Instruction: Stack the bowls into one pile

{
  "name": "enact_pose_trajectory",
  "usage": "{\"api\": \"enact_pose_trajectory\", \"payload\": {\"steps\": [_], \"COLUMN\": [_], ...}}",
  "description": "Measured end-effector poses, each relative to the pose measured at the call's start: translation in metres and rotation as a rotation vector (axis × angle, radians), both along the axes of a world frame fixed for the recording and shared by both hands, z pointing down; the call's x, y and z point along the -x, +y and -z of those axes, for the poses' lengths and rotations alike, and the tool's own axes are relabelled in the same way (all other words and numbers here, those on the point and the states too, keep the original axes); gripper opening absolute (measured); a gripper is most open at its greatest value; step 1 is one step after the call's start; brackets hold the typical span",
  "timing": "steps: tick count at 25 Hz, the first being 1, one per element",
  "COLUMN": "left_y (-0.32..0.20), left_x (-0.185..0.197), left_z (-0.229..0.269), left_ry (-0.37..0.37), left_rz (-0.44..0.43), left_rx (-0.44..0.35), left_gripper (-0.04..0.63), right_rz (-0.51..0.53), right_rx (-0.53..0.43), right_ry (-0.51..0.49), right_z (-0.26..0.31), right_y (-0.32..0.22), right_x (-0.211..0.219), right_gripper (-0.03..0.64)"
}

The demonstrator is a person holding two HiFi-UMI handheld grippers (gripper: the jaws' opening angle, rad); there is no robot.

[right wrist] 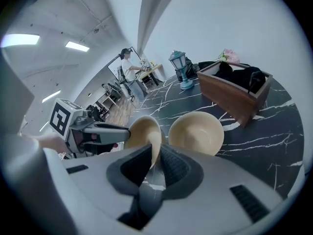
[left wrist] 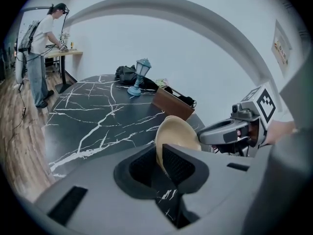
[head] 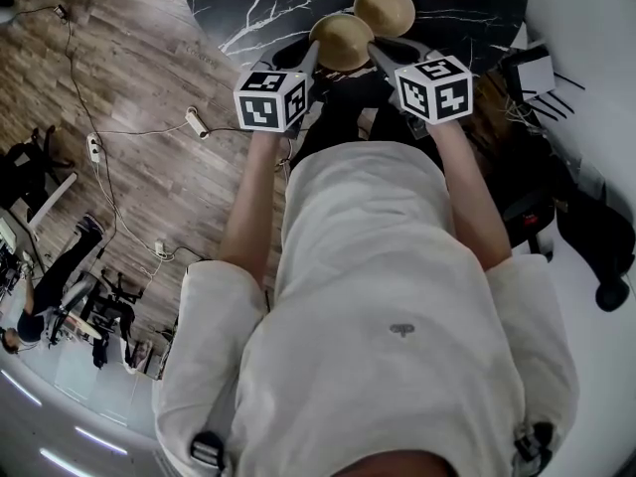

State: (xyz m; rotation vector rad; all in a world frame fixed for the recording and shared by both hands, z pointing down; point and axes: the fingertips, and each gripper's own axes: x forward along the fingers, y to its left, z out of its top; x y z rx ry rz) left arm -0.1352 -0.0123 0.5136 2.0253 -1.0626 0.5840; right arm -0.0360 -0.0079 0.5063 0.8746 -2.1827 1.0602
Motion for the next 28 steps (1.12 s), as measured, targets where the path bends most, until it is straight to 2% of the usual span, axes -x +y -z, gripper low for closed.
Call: {"api": "enact_pose_trajectory", "payload": {"steps": [15,28], "left_y": [-0.017,-0.033], "left_x": [-0.034,-0.069], "left_z": [0.027,0.021], "left_ry": [0.051,0.083], "left_rz": [-0.027,-0.041], "left_rx": [-0.057,-0.044], "left_gripper": [0.043,0.043], "right_rz": [-0.069,-0.103], "right_rx": [-0.035,-0.029], "right_ry": [-0.010,0.008], "right_z": [0.017,0.014], "right_y": [-0.014,-0.032], "right_x": [-0.035,-0.069], "right_gripper": [0.058,0.058]}}
